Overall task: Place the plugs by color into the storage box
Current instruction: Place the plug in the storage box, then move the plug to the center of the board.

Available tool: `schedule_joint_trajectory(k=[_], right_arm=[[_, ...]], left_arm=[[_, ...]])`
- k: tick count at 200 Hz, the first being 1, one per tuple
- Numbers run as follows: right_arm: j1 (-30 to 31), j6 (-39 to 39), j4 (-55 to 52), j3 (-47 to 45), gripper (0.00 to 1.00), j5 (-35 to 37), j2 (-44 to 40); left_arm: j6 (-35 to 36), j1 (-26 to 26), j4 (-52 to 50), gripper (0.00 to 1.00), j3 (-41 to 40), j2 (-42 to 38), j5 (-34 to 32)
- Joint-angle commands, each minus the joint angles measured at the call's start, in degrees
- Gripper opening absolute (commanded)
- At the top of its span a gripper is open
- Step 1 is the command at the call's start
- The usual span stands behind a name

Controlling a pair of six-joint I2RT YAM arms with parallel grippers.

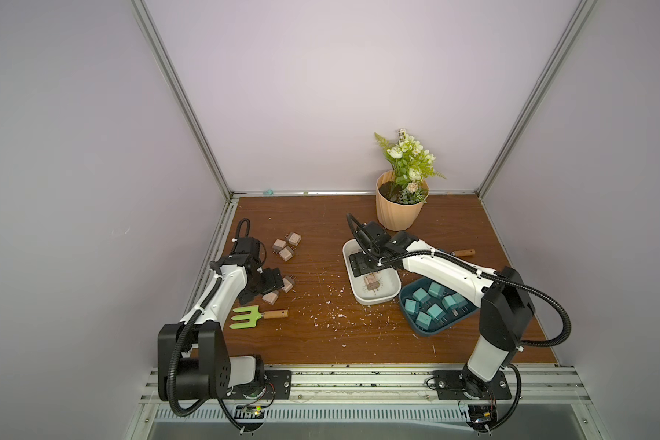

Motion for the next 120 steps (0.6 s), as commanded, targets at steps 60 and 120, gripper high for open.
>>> schedule_joint_trajectory(k=[60, 120], right_arm=[[0.95, -0.49, 1.32, -1.52, 0.87, -1.81, -0.6], [0.96, -2.9, 0.52, 0.95, 0.87, -1.7, 1.12]], left_arm=[[4.85, 0.64, 10.4, 0.99, 0.48, 6.47, 3.72], [-4.28, -4.16, 17.42, 0.99, -5.53, 6.66, 8.88]])
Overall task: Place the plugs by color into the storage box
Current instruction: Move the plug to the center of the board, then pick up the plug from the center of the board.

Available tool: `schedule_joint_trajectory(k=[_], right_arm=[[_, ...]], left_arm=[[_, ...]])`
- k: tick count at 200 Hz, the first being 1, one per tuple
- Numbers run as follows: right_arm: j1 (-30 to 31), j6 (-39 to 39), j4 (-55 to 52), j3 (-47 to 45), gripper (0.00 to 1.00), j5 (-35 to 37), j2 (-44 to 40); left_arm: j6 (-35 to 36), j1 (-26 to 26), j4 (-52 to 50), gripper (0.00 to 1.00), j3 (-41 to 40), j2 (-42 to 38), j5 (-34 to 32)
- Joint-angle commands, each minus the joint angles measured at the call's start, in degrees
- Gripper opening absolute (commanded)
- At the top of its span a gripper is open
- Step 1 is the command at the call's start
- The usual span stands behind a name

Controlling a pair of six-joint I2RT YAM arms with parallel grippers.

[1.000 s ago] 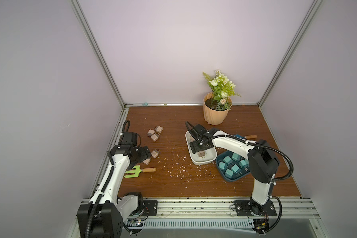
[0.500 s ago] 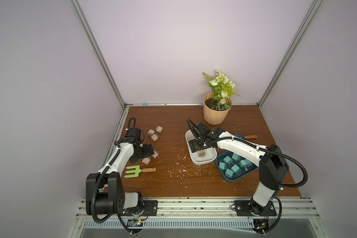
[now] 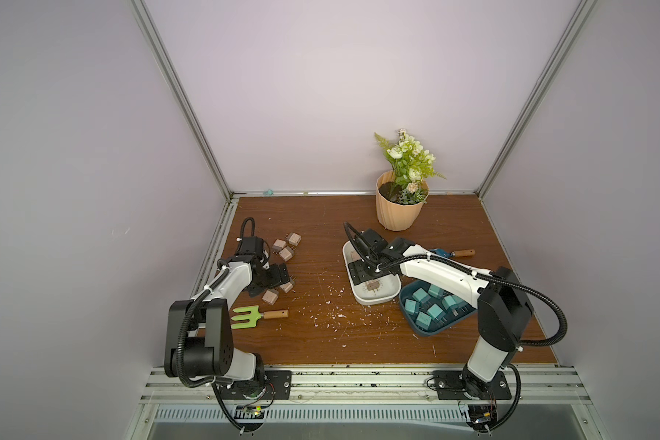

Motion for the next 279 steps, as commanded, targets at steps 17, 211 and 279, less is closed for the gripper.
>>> schedule_joint_trajectory(k=[17, 211, 279], right_arm=[[0.15, -2.41, -0.59, 3.18, 0.88, 0.09, 0.6], [-0.94, -2.15, 1.23, 1.56, 0.88, -0.97, -1.96], [-1.08, -0.6, 4.23, -2.82, 0.88, -5.8, -1.83]], left_arm=[[-8.89, -5.7, 5.33, 0.99, -3.19, -0.12, 3.38], [-1.83, -10.21, -8.21, 0.89, -4.13, -3.34, -3.27], [-1.93, -10.22, -7.51, 0.63, -0.18, 1.65, -8.03]])
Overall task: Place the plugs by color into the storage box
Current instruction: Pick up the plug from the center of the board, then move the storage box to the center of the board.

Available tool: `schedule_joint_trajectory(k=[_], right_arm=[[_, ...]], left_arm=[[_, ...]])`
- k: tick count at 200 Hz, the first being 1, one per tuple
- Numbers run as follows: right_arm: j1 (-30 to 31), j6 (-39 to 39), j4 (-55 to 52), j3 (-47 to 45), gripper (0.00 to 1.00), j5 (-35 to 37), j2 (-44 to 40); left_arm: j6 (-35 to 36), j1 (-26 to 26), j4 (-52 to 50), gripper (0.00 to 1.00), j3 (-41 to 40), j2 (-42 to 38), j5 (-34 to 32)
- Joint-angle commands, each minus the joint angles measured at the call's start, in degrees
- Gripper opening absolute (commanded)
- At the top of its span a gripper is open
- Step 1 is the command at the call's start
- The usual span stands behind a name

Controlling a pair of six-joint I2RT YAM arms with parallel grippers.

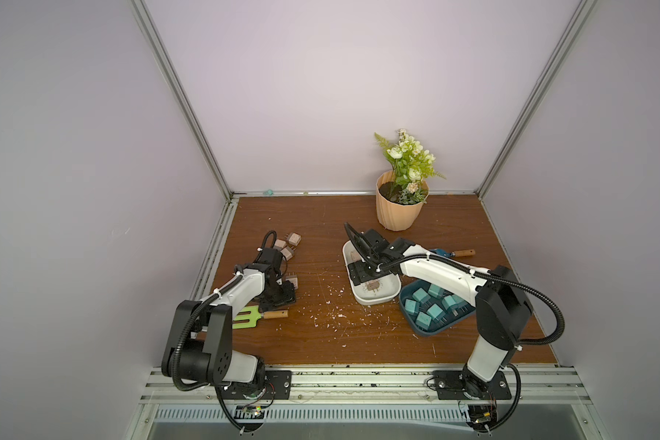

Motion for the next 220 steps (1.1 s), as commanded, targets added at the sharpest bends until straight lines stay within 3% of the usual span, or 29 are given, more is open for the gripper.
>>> schedule_joint_trajectory(k=[1, 36, 66, 117, 176, 220], right_arm=[[-0.13, 0.82, 1.8, -0.48, 0.88, -2.77, -1.81], [0.52, 0.25, 2.19, 1.43, 0.88, -4.71, 1.85], [0.86, 0.06, 2.57, 5.19, 0.88, -5.79, 5.92], [3.58, -0.04, 2.17, 13.16, 0.87, -7.76, 13.27], [9.24, -1.54, -1.82, 24.38, 0.85, -6.88, 20.3], [7.78, -0.8, -3.09, 22.34, 0.88, -2.21, 14.37]], left_arm=[[0.63, -0.48, -0.69, 0.63, 3.04, 2.19, -3.03], [1.63, -0.53, -0.03, 0.72, 5.45, 4.27, -2.72], [1.4, -0.53, 0.01, 0.55, 3.29, 3.23, -3.79], [-1.44, -0.65, -0.25, 0.45, -0.8, -2.56, -4.48], [-0.92, -0.6, -5.44, 0.45, 4.78, -5.26, -5.94], [-3.75, -1.18, -7.23, 0.45, 7.44, -8.2, -2.88]])
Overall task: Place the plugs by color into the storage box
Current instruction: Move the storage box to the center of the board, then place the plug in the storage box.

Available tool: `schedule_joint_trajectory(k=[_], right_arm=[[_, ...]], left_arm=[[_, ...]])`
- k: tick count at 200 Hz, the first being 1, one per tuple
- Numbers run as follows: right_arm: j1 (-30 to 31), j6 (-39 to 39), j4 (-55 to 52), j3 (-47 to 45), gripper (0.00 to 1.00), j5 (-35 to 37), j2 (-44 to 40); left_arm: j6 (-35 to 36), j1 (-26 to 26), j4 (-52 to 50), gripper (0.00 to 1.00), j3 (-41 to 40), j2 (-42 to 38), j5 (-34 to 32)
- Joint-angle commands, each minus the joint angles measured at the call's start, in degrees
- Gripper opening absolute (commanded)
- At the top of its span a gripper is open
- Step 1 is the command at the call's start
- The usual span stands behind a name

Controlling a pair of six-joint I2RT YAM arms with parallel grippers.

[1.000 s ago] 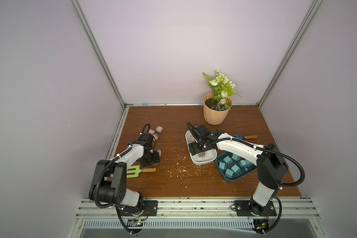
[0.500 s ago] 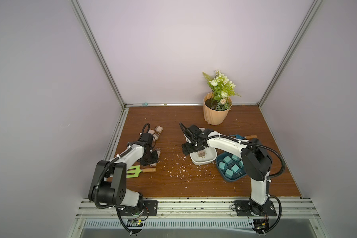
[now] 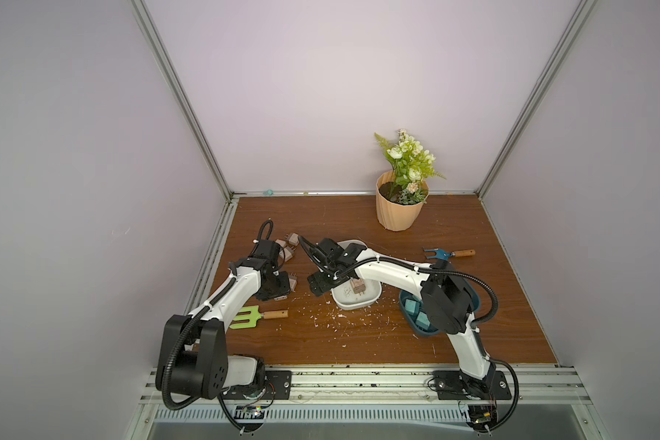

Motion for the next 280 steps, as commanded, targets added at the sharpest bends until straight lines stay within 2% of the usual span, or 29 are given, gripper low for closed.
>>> schedule_joint_trajectory(k=[1, 19, 43, 90, 129, 177, 218, 261, 280], right_arm=[[-2.19, -0.18, -1.95, -0.08, 0.88, 3.43, -6.59], [-4.47, 0.17, -1.91, -3.11, 0.88, 4.67, -10.79], [-8.65, 0.53, -1.81, -8.54, 0.88, 5.73, -16.46], [-16.1, 0.1, -1.04, -19.58, 0.88, 6.16, -25.9], [-18.98, 0.62, -0.32, -26.33, 0.88, 5.79, -30.98], [-19.8, 1.18, 0.39, -30.36, 0.88, 4.95, -33.75], [-20.17, 0.73, 1.21, -31.1, 0.88, 5.43, -34.54], [-20.3, 0.46, 1.72, -31.19, 0.88, 4.79, -33.84], [-20.3, 0.54, 1.61, -30.88, 0.88, 4.74, -33.97]], left_arm=[[-3.04, -1.08, -3.15, 0.45, 3.01, -2.03, 1.42], [-5.48, -2.97, -3.43, 0.45, 6.22, -1.7, 2.59], [-8.25, -9.05, -3.54, 0.45, 12.48, 1.83, 1.33], [-10.55, -21.69, -3.48, 0.45, 29.51, 16.7, 0.32], [-10.46, -28.18, -3.51, 0.45, 40.6, 28.82, 0.09], [-9.1, -29.96, -3.43, 0.46, 41.62, 37.47, -1.99], [-9.5, -29.96, -2.29, 0.46, 40.97, 40.92, -3.31], [-8.55, -29.97, -2.09, 0.54, 41.02, 43.73, -2.02], [-8.1, -29.87, -2.9, 0.71, 42.02, 41.24, -2.26]])
